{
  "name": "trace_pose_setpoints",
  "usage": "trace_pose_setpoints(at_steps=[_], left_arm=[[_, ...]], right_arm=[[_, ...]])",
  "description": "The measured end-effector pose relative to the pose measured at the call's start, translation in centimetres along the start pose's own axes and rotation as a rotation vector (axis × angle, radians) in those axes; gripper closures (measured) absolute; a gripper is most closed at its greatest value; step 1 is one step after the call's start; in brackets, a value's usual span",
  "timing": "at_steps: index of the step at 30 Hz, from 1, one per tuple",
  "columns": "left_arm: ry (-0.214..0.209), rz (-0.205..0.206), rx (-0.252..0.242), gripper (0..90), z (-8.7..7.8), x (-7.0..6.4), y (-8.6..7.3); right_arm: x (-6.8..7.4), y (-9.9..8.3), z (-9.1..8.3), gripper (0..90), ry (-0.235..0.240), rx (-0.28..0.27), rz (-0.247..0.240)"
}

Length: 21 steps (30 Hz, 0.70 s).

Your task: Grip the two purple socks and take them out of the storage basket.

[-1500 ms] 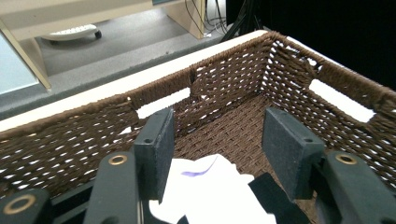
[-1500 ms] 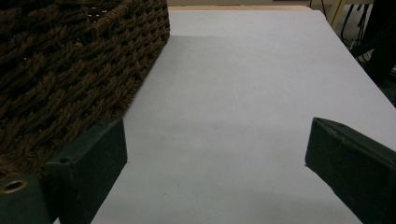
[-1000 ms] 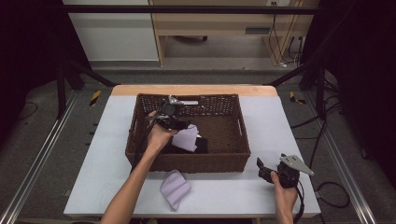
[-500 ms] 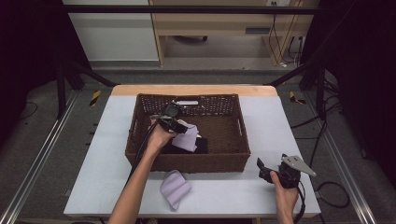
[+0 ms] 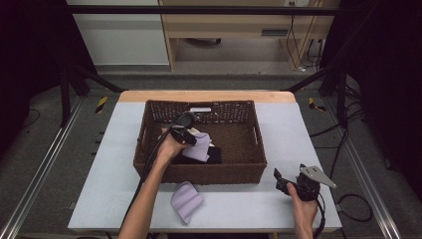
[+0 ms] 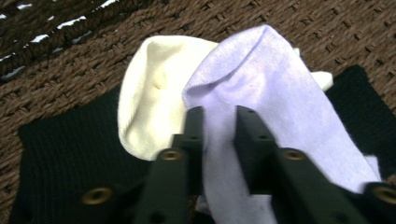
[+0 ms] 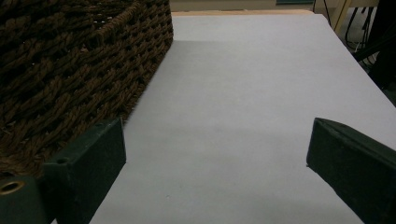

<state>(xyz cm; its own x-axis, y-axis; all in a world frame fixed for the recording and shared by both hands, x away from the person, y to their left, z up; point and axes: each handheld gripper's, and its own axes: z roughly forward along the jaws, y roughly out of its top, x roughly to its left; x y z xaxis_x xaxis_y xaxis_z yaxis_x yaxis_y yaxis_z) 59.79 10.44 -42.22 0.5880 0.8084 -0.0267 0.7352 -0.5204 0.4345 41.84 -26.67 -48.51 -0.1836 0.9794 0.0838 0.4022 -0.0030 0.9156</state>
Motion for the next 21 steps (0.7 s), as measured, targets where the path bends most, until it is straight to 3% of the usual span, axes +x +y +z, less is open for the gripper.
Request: trace_pose_setpoints(at_steps=[5, 10, 14, 16, 18, 21], left_arm=[[0.000, 0.004, -0.036, 86.4, -0.6, 0.0, -0.1], [-0.023, -0.004, -0.143, 87.9, -1.7, 0.0, -0.4], [-0.012, -0.019, -0.128, 87.8, -1.5, 0.2, -0.3], [-0.013, -0.017, -0.151, 88.1, -1.7, 0.1, -0.3], [-0.011, -0.001, -0.175, 88.1, -2.1, 0.0, -0.4], [-0.020, 0.002, -0.257, 88.3, -3.2, -0.2, -0.5]], right_arm=[[0.1, 0.0, 0.0, 7.4, 0.001, 0.002, -0.003], [0.1, 0.0, 0.0, 8.6, 0.002, 0.006, -0.007], [0.1, 0.0, 0.0, 8.6, 0.001, 0.006, -0.006], [0.0, 0.0, 0.0, 8.6, 0.002, 0.003, 0.000], [0.0, 0.0, 0.0, 8.6, 0.003, 0.005, 0.002], [0.0, 0.0, 0.0, 8.6, 0.005, 0.007, 0.001]])
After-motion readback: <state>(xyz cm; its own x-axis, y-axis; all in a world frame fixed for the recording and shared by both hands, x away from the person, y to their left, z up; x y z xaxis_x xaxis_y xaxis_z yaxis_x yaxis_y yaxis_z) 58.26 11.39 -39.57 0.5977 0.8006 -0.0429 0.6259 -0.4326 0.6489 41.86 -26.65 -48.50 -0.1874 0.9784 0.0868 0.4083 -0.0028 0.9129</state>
